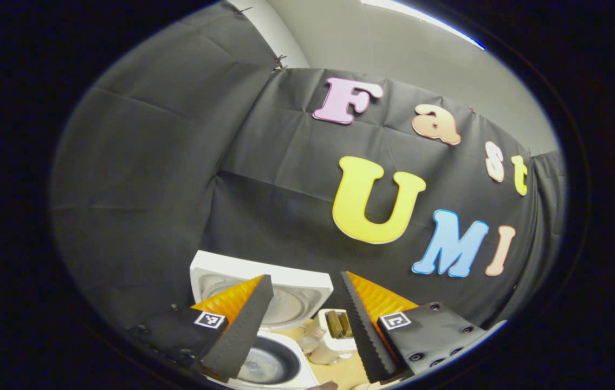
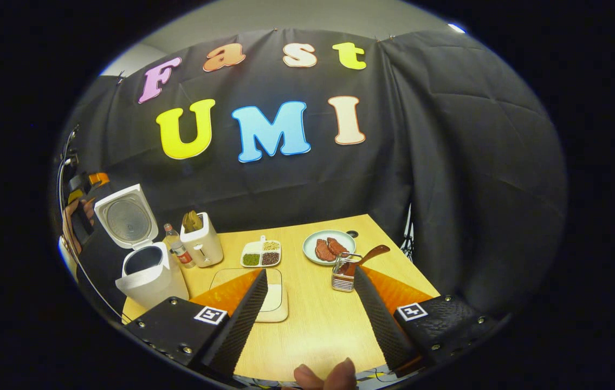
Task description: Close the left gripper, press the button to open the rice cooker; take a wooden spoon from the chopstick holder with the right hand, scoop a spoonful of rice and pour it into the rice cooker, then put the wooden spoon back into the chopstick holder.
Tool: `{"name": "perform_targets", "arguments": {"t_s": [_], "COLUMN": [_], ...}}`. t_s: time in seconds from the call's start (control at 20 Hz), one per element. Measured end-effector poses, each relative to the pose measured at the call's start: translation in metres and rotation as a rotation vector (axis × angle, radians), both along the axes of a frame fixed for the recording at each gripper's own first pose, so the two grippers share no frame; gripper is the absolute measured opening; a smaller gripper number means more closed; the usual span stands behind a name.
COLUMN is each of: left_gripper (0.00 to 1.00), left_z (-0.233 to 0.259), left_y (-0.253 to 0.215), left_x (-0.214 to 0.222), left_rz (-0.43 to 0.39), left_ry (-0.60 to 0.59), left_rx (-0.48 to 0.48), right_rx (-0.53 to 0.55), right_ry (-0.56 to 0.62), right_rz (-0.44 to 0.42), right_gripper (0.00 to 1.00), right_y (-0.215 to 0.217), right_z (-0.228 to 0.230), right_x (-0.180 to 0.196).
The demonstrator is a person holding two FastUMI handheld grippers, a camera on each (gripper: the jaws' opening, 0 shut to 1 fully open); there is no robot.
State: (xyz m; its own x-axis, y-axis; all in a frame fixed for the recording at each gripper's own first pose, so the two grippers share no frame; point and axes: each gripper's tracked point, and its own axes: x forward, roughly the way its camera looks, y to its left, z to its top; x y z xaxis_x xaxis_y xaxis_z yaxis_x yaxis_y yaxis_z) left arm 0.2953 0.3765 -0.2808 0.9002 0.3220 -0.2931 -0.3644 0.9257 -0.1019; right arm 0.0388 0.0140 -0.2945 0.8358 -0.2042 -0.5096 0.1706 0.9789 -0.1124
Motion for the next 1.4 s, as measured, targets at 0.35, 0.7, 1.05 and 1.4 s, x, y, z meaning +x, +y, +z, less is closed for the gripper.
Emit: {"name": "perform_targets", "arguments": {"t_s": [0.35, 0.7, 1.05, 1.4], "left_gripper": [0.88, 0.88, 0.86, 0.85], "left_z": [-0.023, -0.091, -0.090, -0.094], "left_y": [0.062, 0.105, 0.094, 0.047], "left_x": [0.072, 0.096, 0.093, 0.026], "left_rz": [0.080, 0.087, 0.014, -0.020], "left_ry": [0.043, 0.275, 0.284, 0.243], "left_rx": [0.086, 0.223, 0.218, 0.248], "right_rx": [-0.066, -0.026, -0.003, 0.034], "right_ry": [0.043, 0.079, 0.121, 0.133], "right_rz": [0.068, 0.056, 0.088, 0.071], "right_gripper": [0.98, 0.98, 0.98, 0.98], "right_y": [0.018, 0.021, 0.034, 0.029], "right_z": [-0.007, -0.016, -0.030, -0.034], "right_x": [-0.009, -0.013, -0.019, -0.026]}}
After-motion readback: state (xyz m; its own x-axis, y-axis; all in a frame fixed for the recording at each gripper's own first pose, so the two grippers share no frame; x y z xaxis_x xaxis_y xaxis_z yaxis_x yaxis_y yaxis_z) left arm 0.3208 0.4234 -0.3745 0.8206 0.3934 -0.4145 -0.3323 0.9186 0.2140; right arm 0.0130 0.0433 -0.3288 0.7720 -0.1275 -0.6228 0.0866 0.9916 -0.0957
